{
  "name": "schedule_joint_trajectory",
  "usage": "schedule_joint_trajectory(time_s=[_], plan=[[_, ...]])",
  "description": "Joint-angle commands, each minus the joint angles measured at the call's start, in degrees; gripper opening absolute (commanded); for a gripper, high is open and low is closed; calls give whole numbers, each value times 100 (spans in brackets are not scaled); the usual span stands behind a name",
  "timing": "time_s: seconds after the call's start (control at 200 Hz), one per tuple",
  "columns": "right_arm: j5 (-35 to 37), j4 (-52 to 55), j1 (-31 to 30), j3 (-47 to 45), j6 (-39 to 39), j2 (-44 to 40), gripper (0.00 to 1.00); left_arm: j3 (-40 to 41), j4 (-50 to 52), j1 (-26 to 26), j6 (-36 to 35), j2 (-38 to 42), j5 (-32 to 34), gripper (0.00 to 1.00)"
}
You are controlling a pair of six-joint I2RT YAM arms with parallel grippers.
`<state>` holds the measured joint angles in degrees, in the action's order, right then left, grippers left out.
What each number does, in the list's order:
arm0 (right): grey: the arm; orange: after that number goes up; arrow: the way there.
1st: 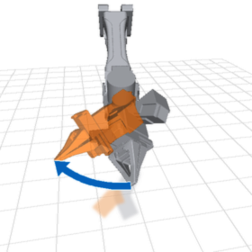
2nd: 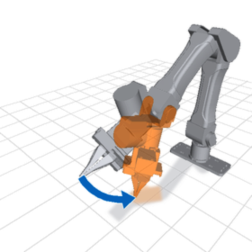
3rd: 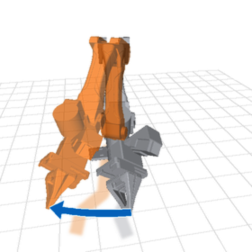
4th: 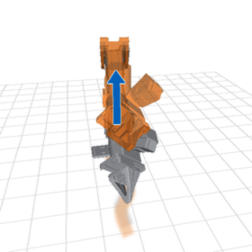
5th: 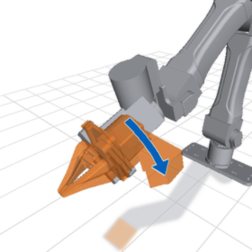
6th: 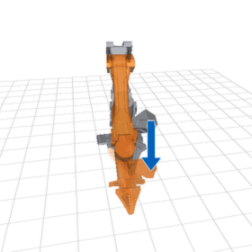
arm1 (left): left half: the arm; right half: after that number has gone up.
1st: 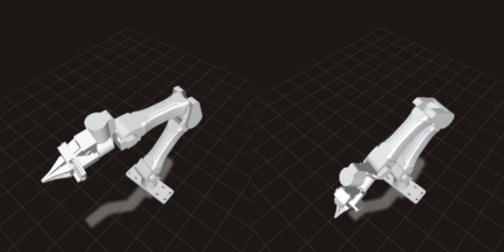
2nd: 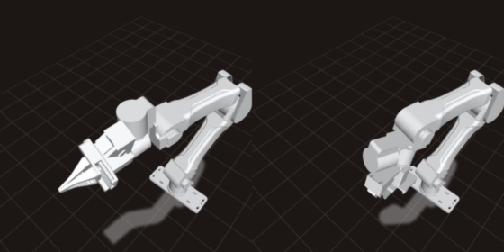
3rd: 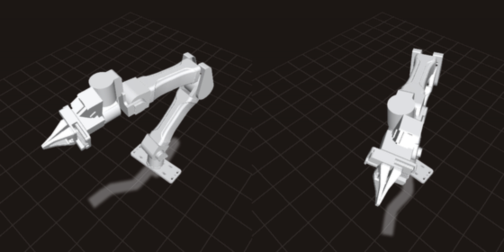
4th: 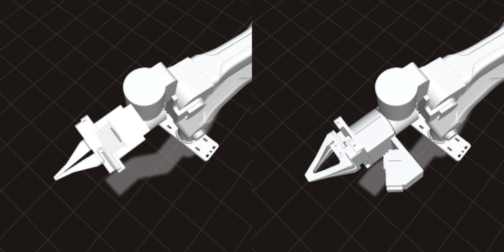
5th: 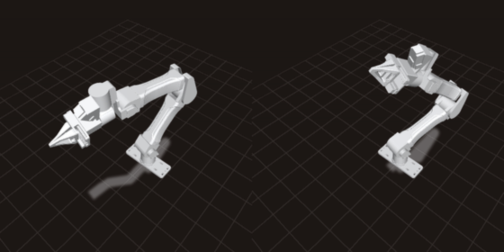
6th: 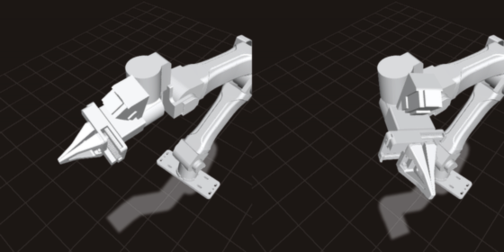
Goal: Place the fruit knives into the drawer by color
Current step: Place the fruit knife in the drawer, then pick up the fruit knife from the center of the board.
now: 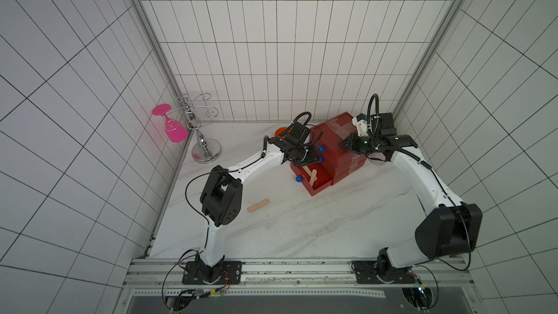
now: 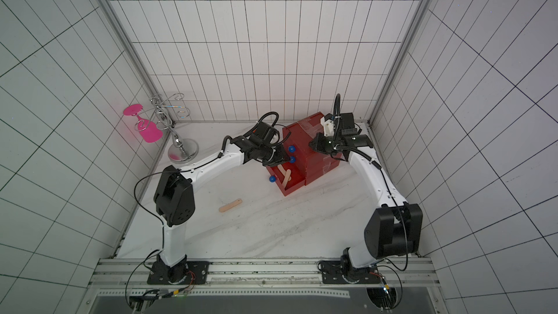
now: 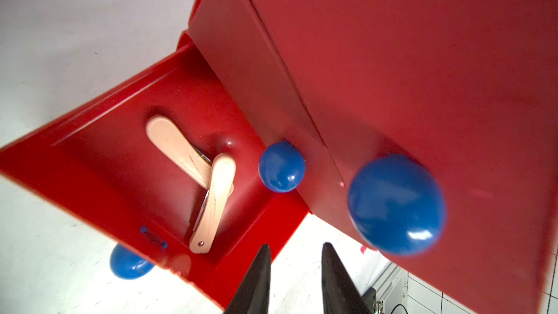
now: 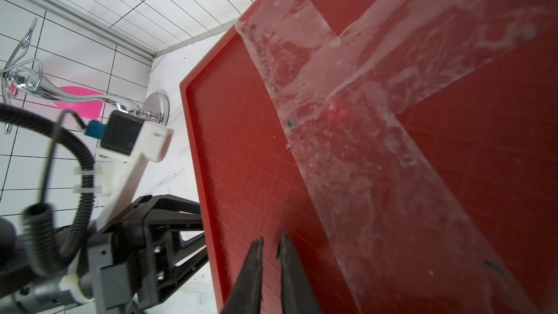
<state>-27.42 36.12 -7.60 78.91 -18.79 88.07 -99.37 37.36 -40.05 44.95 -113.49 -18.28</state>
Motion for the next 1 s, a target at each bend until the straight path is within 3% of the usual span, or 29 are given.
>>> schedule_joint_trajectory(time_s=[0.0, 0.345, 0.58, 0.83, 0.995], plan=[[730, 1931, -136, -969, 42, 846, 16, 343, 273, 45, -265, 342, 338, 32], [770, 1969, -129, -950, 50, 866, 16, 1594, 1274, 213, -1843, 1655, 991, 41], [809, 1996, -122, -969, 68, 861, 16, 2603, 1530, 305, -2638, 2603, 1468, 58], [800, 2033, -126, -918, 72, 877, 16, 3077, 2187, 322, -3103, 2830, 2326, 64], [813, 2069, -127, -887, 72, 896, 16, 3533, 2167, 370, -3181, 2845, 2418, 65]])
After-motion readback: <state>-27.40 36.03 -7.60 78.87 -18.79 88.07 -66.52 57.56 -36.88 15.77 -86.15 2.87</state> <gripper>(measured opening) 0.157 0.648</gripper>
